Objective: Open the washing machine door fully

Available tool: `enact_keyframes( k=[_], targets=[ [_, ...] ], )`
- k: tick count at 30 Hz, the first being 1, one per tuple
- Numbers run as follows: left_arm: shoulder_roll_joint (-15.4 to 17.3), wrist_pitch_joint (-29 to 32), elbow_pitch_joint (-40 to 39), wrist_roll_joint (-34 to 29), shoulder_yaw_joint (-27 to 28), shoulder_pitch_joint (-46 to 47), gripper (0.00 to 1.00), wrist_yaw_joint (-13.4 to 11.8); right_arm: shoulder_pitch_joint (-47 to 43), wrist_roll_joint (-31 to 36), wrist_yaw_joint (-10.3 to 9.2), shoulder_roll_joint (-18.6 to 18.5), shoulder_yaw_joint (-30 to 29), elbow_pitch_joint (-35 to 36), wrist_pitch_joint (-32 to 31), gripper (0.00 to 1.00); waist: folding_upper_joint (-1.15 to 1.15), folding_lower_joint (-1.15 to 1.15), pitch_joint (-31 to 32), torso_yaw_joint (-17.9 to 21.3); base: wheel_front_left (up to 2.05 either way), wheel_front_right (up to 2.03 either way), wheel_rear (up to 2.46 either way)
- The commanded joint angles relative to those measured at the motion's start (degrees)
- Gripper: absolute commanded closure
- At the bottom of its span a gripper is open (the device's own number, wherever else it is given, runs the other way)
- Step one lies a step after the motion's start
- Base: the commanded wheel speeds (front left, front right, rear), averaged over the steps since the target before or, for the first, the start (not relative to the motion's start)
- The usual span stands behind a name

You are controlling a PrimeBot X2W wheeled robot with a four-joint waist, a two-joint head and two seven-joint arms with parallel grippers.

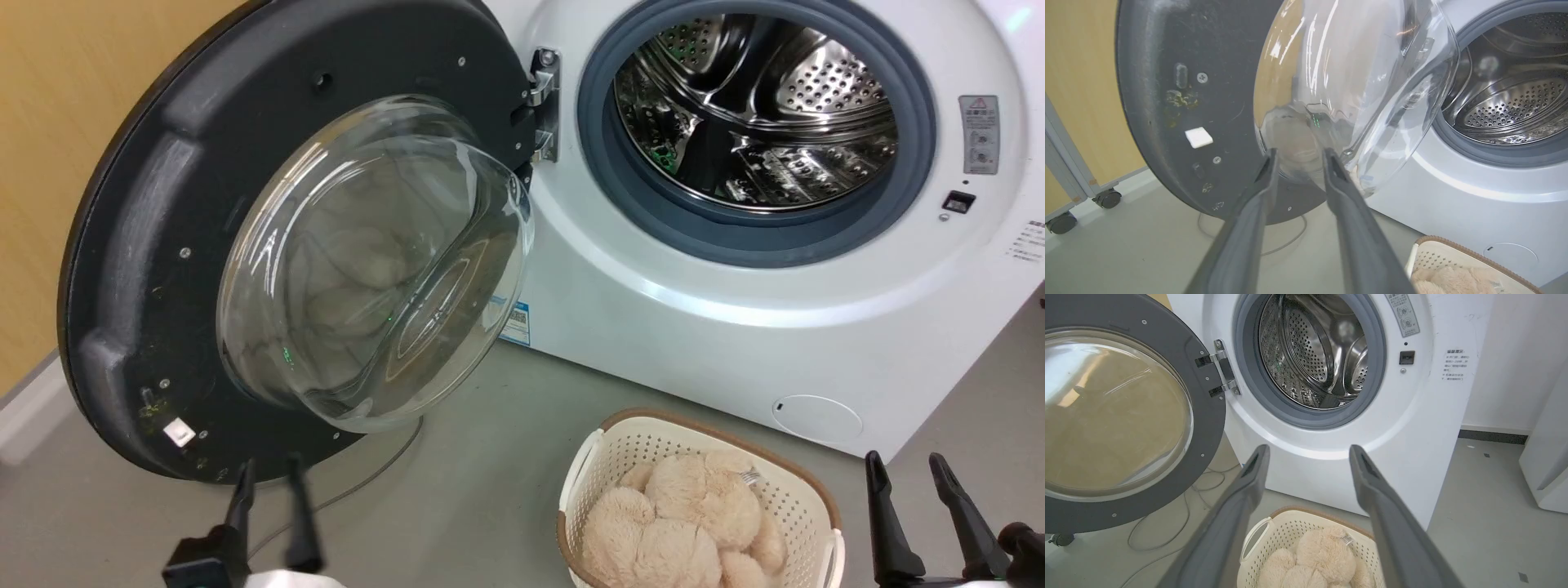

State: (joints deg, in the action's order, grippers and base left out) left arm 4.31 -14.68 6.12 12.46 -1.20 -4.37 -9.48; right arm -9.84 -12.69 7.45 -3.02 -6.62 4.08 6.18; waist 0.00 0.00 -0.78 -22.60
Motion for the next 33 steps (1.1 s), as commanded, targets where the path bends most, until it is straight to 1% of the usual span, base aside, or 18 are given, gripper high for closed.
enact_keyframes(
  k=[1,6,8,9,16,22,29,33],
  targets=[
    [-0.36,-0.31,-0.7,0.0,-0.91,-0.99,0.0,-0.23,-0.5,-0.18,0.03,0.14,0.05,-0.15,0.32,0.0,0.0,0.0,0.3,0.36,0.0,0.0,0.0],
    [-0.71,-0.31,-0.94,0.35,-2.49,-1.32,0.0,-0.32,-0.47,0.41,0.03,0.14,0.99,0.1,0.08,0.0,0.0,0.0,0.95,1.86,0.0,0.0,0.0],
    [-0.7,-0.31,-1.42,0.03,-3.77,-0.88,0.0,0.46,-0.64,1.35,0.03,0.14,1.63,0.72,-0.34,0.0,0.0,0.0,1.45,3.73,0.0,0.0,0.0],
    [-0.7,-0.31,-1.42,0.03,-3.77,-0.88,0.0,0.46,-0.64,1.35,0.03,0.14,1.63,0.72,-0.34,0.0,0.0,0.0,1.45,3.73,0.0,0.0,0.0],
    [1.04,0.6,-0.99,-2.17,-7.15,0.77,0.0,2.69,-1.61,4.59,0.03,0.14,1.25,2.47,-1.57,0.0,0.0,0.0,2.35,9.81,0.0,0.0,0.0],
    [1.94,2.19,0.03,-2.21,-8.35,1.35,0.0,3.79,-2.94,6.04,0.03,0.14,1.32,3.81,-2.96,0.0,0.0,0.0,3.21,15.09,0.0,0.0,0.0],
    [2.19,3.55,1.17,-1.78,-9.1,0.83,0.0,3.96,-4.39,6.21,0.03,0.14,1.09,4.77,-3.79,0.0,0.0,0.0,3.64,19.32,0.0,0.0,0.0],
    [2.19,3.6,1.76,-1.27,-8.86,-0.05,0.0,3.5,-4.67,5.75,0.03,0.14,1.63,4.98,-3.8,0.0,0.0,0.0,3.62,20.6,0.0,0.0,0.0]
  ],
)
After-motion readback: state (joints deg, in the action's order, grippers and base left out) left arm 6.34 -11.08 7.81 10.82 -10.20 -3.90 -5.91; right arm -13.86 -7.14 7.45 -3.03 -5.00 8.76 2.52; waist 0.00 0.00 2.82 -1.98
